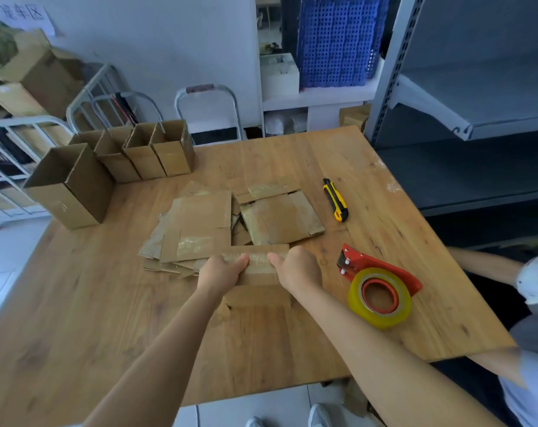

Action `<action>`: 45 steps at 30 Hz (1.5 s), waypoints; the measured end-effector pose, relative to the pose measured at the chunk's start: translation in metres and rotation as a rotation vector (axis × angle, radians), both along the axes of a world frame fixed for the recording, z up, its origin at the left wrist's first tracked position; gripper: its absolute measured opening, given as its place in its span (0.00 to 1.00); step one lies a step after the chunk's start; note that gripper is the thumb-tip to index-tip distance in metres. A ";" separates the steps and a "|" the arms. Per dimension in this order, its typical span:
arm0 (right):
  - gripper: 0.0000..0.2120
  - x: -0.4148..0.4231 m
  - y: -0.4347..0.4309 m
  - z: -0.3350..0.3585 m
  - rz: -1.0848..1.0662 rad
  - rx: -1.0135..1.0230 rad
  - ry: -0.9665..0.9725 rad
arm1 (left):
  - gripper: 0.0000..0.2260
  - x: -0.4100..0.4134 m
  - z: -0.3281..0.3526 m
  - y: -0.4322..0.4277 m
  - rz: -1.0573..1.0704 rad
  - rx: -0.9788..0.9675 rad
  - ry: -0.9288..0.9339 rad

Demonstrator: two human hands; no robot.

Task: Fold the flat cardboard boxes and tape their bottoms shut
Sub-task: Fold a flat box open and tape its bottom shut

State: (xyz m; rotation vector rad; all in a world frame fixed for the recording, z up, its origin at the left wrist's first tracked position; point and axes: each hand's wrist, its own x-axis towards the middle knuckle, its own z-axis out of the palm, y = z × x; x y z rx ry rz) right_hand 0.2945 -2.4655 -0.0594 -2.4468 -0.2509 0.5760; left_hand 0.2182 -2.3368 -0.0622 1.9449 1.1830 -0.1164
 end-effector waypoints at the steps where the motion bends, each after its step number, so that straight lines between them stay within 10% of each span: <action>1: 0.19 -0.001 0.000 -0.001 0.001 0.002 -0.010 | 0.22 0.000 0.000 0.001 -0.002 0.005 0.001; 13: 0.25 0.013 -0.025 0.036 -0.247 0.377 0.137 | 0.11 -0.034 0.034 0.010 0.008 -0.470 -0.428; 18: 0.08 0.005 -0.032 0.018 -0.161 0.406 0.097 | 0.10 -0.032 0.036 0.007 -0.010 -0.244 -0.421; 36: 0.10 -0.043 -0.052 -0.029 0.124 0.287 0.073 | 0.23 -0.059 -0.018 -0.013 0.094 -0.095 -0.253; 45: 0.15 -0.024 -0.036 -0.003 0.157 0.280 -0.188 | 0.06 -0.042 0.006 -0.009 -0.012 0.071 -0.211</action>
